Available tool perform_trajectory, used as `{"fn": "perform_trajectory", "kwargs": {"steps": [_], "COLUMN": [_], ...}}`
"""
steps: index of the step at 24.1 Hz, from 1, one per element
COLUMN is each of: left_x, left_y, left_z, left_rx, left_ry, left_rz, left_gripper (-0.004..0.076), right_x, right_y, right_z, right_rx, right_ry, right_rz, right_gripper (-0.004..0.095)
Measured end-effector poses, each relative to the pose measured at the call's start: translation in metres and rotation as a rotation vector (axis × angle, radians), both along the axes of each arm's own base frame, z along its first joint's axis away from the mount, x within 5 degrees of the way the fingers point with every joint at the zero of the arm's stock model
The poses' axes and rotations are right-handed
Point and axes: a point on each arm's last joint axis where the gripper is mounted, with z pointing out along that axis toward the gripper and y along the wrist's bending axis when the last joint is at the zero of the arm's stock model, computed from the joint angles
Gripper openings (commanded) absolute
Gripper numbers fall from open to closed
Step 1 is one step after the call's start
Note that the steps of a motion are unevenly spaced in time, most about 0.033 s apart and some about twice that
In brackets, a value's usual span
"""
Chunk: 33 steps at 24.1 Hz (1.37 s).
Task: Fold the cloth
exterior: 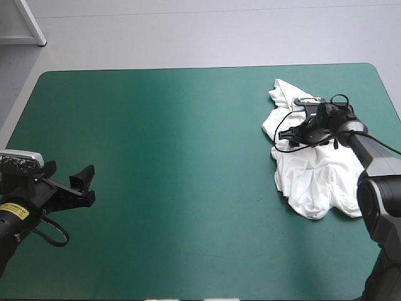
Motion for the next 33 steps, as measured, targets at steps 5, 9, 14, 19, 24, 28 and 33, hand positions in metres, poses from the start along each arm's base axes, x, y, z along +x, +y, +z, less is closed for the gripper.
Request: {"fn": "perform_trajectory", "kwargs": {"steps": [5,9,14,19,24,28,33], "left_x": [0.000,0.000,0.001,0.001,0.002,0.003,0.003], "left_y": [0.000,0.002,0.007,0.012,0.014,0.013,0.013], "left_z": [0.003,0.003,0.003,0.003,0.005,0.007,0.007], "left_rx": [0.001,0.028,0.094,0.177,0.202,0.200,0.202], "left_ry": [-0.016,-0.020,-0.028,-0.038,-0.058,-0.086,-0.087], "left_rz": [0.002,0.012,0.036,0.065,0.075,0.075,0.074], "left_gripper": [0.0566,0.0566,0.0566,0.0566,0.0566,0.0566,0.0566], "right_x": [0.003,0.003,-0.025,-0.122,-0.198,-0.226,-0.221], "right_y": [0.030,0.072,0.168,0.306,0.359,0.372,0.365], "right_z": [0.002,0.005,0.012,0.034,0.041,0.041,0.052], "right_rx": [-0.068,-0.113,-0.119,-0.088,-0.100,-0.126,-0.145], "right_ry": [-0.067,-0.111,-0.124,-0.155,-0.179,-0.180,-0.181], "right_rz": [0.194,0.396,0.736,1.150,1.383,1.394,1.251], "right_gripper": [-0.0007,-0.0008,-0.0015,-0.0015,-0.0009,0.0275,0.0906]}}
